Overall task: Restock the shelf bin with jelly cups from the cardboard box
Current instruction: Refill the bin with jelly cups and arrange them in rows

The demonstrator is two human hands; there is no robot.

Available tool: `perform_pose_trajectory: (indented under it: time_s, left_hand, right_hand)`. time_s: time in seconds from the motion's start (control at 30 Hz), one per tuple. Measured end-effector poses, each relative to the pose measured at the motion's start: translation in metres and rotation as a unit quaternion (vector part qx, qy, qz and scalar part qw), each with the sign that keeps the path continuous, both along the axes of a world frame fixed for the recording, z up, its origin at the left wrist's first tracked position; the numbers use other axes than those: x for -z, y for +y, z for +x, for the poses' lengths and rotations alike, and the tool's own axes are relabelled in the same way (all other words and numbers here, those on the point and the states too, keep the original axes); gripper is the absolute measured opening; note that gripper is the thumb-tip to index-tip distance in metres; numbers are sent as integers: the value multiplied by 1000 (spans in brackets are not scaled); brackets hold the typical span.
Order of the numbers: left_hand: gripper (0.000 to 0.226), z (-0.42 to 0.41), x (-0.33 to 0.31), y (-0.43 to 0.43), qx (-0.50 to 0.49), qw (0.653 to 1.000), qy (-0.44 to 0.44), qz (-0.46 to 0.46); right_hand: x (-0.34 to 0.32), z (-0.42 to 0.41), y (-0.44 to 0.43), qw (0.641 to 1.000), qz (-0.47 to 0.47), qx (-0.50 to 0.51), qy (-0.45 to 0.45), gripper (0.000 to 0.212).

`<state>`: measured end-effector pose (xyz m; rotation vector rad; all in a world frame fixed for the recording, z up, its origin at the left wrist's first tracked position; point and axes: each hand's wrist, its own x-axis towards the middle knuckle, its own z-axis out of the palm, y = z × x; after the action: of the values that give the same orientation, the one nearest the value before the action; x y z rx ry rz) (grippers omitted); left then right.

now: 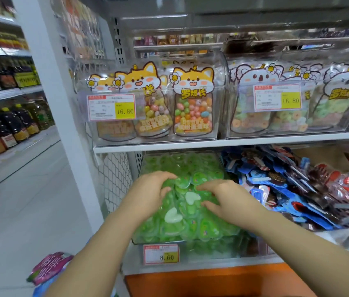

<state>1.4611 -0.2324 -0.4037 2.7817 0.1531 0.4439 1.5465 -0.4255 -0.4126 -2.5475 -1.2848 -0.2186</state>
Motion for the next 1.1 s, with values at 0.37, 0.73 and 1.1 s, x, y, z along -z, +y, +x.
perform_pose_trajectory:
  time_s: [0.37,0.73,1.1]
  left_hand:
    - [36,-48,12,16,-53,998,7,-35]
    - [35,-44,3,12,-58,997,-25,-46]
    - [39,-20,-13,-73,94,980,-78,-156]
  right_hand:
    - [17,-14,32,998,-30,21,48,42]
    - [-9,-1,11,984,137,35,106,25]
    - [-22,-18,-35,802,356,15,480,19]
